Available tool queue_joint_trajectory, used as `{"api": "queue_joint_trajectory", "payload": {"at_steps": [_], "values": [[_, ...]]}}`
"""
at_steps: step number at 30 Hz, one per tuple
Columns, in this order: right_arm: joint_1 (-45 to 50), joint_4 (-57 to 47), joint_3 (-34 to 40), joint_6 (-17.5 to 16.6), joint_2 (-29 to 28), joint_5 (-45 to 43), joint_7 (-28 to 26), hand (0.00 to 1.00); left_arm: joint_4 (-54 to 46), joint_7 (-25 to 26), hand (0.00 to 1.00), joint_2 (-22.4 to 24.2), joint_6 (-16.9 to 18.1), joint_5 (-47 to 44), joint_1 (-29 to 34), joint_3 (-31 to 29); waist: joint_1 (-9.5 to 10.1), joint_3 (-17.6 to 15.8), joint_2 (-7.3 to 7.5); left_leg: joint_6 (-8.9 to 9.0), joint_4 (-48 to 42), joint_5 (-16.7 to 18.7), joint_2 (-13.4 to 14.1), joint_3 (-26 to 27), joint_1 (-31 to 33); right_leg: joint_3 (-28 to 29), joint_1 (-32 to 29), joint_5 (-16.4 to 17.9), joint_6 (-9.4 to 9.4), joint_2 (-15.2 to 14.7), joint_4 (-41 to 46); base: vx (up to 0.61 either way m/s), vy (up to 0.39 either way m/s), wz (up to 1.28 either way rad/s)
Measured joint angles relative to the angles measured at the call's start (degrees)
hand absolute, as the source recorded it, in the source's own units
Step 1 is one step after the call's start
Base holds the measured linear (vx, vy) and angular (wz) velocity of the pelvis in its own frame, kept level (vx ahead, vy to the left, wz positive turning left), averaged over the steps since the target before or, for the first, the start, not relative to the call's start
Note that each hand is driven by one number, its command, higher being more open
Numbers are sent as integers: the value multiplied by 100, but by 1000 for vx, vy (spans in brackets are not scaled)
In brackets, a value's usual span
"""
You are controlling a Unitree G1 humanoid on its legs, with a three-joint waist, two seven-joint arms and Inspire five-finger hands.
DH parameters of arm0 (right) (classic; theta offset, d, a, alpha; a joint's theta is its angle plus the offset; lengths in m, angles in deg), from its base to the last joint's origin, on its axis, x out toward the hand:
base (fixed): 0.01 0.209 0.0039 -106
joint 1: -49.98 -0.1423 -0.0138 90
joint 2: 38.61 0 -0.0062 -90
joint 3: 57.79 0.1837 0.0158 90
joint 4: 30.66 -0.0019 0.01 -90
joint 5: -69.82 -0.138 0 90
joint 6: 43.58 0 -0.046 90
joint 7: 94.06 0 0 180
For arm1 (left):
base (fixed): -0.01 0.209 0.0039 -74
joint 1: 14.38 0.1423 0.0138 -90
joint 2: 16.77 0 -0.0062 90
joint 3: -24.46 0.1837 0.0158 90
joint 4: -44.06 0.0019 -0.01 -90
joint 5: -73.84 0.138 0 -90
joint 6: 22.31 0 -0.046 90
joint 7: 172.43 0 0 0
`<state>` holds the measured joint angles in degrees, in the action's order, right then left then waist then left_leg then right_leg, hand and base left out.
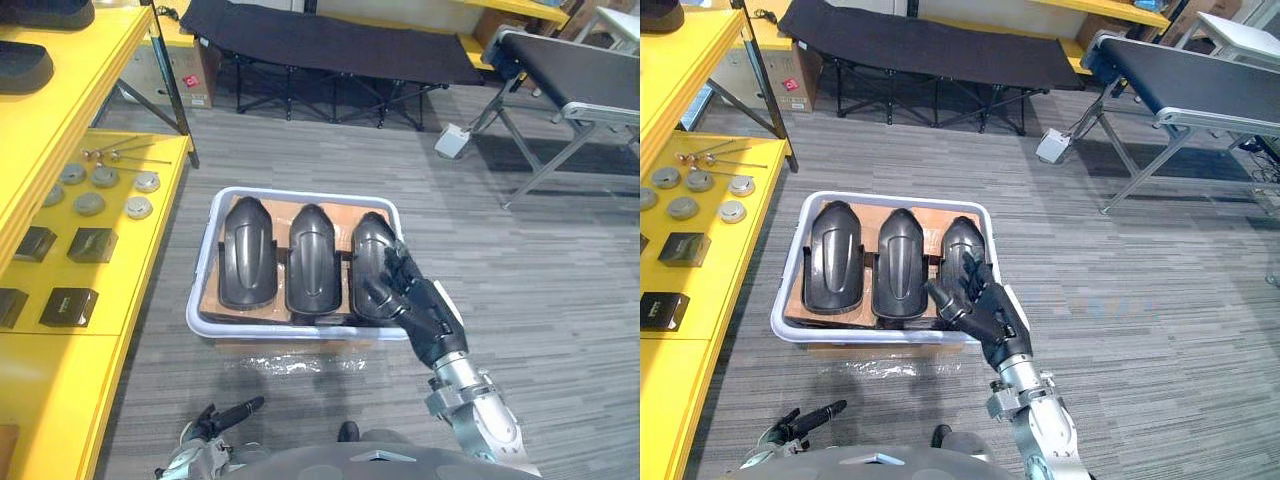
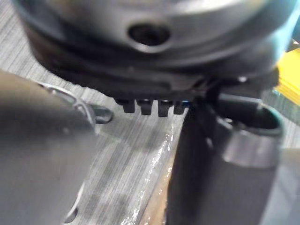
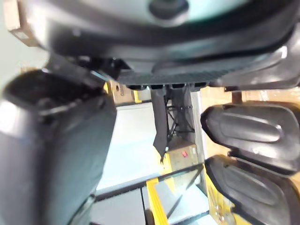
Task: Walk over and take three plastic housings, then place them on the shelf
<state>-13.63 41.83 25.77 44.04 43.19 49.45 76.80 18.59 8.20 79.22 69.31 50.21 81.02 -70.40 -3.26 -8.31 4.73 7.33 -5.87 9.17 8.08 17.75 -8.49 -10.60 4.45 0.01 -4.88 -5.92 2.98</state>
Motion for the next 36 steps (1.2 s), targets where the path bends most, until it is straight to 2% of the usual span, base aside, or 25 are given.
{"api": "queue_joint_trajectory", "payload": {"at_steps": [3, 6, 9, 12, 17, 20, 25, 27, 28, 33, 36], "values": [[-355, 343, 210, 198, 236, -31, 468, 100, -99, -16, 100, -12, 129, 4, 37, 28, -10, -84, -98, -72, -660, 317, 137, -21, 441, 41, -228, 2, 3, 37, 157, -109, -22, -12], [-1350, 1085, 626, 203, 390, -32, 1191, 100, -250, 10, 100, -59, 339, 7, -331, 250, 5, -641, -146, -232, -1601, 610, 269, -166, 1291, 34, -799, 21, 33, 36, 514, -214, 8, 5], [-2289, 1392, 1065, 198, 481, -32, 1845, 100, -529, 109, 100, -171, 472, -11, -867, 405, 105, -1460, -119, -362, -2228, 680, 270, -354, 2146, 27, -1384, 22, 33, 2, 700, -281, -7, 7], [-2690, 1678, 1209, 183, 662, -44, 2140, 100, -802, 263, 100, -240, 597, -29, -1076, 463, 169, -1749, -49, -418, -2541, 696, 281, -536, 2678, -41, -1706, 23, 34, 29, 765, -213, -19, 16], [-3285, 2530, 1315, -65, 670, -43, 2474, 100, -900, 388, 100, -217, 707, -27, -1200, 517, 238, -1777, 2, -468, -2692, 697, 264, -779, 3169, -142, -2112, 18, 42, 31, 989, -137, 1, 16], [-3653, 3050, 1479, -172, 678, -15, 2778, 100, -960, 454, 100, -212, 718, -31, -1219, 500, 344, -1789, 11, -551, -2673, 624, 233, -895, 3356, -185, -2256, -37, 85, 30, 991, -67, 7, 11], [-4374, 4102, 1817, -269, 1224, -9, 3151, 100, -1004, 508, 100, -183, 715, -28, -1220, 455, 418, -1817, -26, -598, -2443, 394, 23, -1035, 3503, -242, -2404, -93, 76, -102, 972, -27, 19, 18], [-4692, 4624, 1937, -328, 1584, -17, 3202, 100, -998, 494, 100, -173, 715, -28, -1223, 444, 456, -1870, -95, -614, -2357, 286, -70, -1135, 3554, -308, -2436, -109, 78, -157, 957, -4, 5, 25], [-4998, 5071, 1942, -341, 1915, -25, 3193, 100, -980, 472, 100, -169, 701, -28, -1223, 443, 460, -1926, -190, -632, -2302, 202, -139, -1205, 3592, -357, -2444, -125, 69, -204, 935, -1, 5, 26], [-6133, 6463, 1920, -336, 2806, -51, 2915, 100, -786, 250, 100, 0, 710, -52, -1223, 437, 572, -2100, -552, -670, -2178, 32, -300, -1354, 3733, -436, -2556, -198, 43, -310, 882, -10, 20, 15], [-6450, 6778, 1891, -283, 3057, -59, 2773, 100, -835, 125, 100, 76, 722, -60, -1225, 442, 658, -2148, -680, -670, -2163, -39, -340, -1431, 3831, -509, -2630, -201, 45, -344, 909, -6, 4, 18]]}}
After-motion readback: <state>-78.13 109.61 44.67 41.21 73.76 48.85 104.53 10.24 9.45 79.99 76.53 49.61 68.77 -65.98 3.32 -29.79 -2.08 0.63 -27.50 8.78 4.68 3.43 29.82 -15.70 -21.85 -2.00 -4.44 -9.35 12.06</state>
